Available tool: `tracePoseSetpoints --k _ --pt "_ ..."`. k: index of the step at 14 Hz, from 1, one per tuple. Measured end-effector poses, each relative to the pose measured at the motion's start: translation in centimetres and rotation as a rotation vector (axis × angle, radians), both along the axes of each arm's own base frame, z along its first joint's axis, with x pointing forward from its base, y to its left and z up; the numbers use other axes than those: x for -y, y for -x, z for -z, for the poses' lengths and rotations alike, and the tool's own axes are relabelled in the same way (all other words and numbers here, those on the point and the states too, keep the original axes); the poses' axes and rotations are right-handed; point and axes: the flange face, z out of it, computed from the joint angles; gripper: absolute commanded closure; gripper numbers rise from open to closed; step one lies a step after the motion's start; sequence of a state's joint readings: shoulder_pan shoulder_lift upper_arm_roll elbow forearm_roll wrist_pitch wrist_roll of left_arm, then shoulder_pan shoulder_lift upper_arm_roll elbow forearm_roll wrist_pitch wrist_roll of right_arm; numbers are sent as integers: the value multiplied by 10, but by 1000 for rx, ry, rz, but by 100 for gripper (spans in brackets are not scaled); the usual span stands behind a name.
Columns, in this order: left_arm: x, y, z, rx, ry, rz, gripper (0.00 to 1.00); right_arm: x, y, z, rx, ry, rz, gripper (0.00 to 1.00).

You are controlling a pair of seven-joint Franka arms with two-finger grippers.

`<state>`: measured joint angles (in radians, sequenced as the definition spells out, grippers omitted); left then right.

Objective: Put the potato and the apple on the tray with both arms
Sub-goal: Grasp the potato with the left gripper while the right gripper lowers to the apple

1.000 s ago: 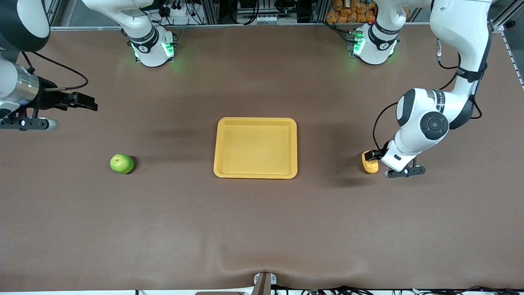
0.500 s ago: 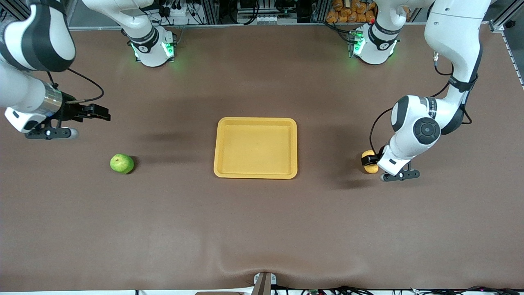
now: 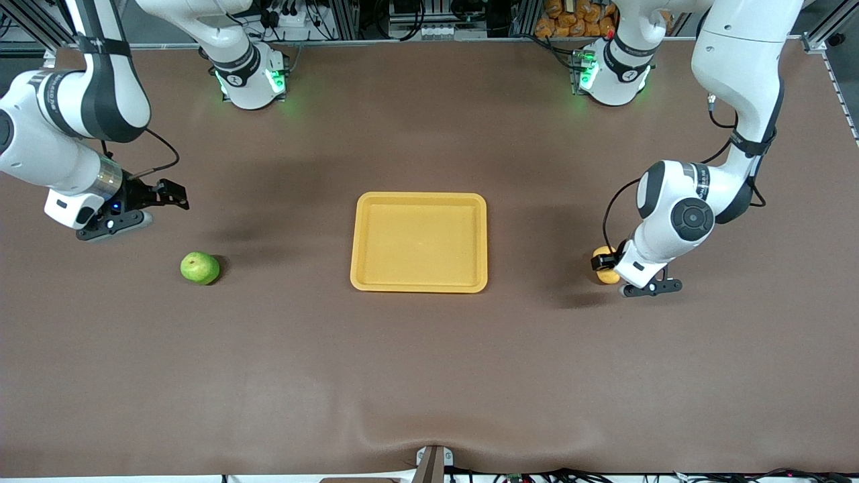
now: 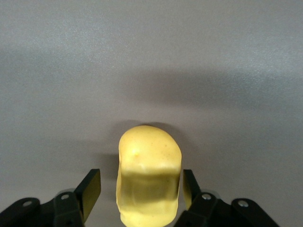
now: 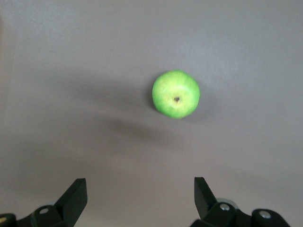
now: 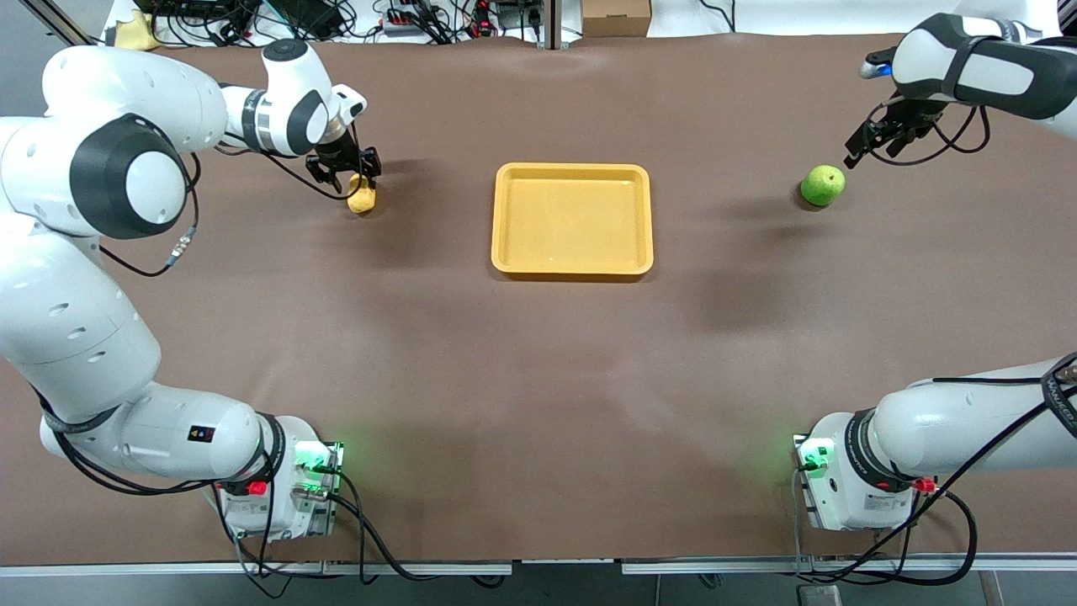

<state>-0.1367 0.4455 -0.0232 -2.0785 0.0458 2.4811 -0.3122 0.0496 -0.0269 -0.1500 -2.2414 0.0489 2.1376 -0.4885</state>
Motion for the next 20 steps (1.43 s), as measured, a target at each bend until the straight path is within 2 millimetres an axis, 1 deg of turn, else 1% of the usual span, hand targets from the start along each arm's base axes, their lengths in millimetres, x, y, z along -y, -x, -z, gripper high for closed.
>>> tracePoseSetpoints --k 1,2,3,4,5,7,9,11,12,14,16,17,20 --pt "0 0 1 1 1 1 52 2 -2 5 15 0 -53 0" --pt "1 0 2 3 1 1 69 5 -5 12 23 0 -105 0" --pt "1 1 2 2 1 2 84 7 -7 21 28 1 -160 0" --pt "1 1 3 1 1 3 95 9 -10 30 37 3 -214 0" --pt "2 1 2 3 2 6 100 9 -14 39 45 5 -268 0" --pt "6 1 1 7 5 18 100 9 -20 54 62 11 -372 0" --pt "18 -2 -6 24 11 39 100 4 -23 65 70 15 -433 0" --pt "32 -7 -22 53 23 89 100 3 -26 71 87 21 -518 0" --pt "41 -8 -32 58 29 122 100 5 -29 74 110 30 -584 0" --pt "63 -9 -55 47 39 174 100 15 -32 88 142 50 -716 0" --pt "92 -11 -79 42 52 219 100 22 -34 107 153 65 -824 0" --pt "107 -11 -87 46 60 242 100 24 -34 116 149 63 -855 0" --pt "150 -3 -99 62 76 310 100 25 -30 141 138 12 -898 0"
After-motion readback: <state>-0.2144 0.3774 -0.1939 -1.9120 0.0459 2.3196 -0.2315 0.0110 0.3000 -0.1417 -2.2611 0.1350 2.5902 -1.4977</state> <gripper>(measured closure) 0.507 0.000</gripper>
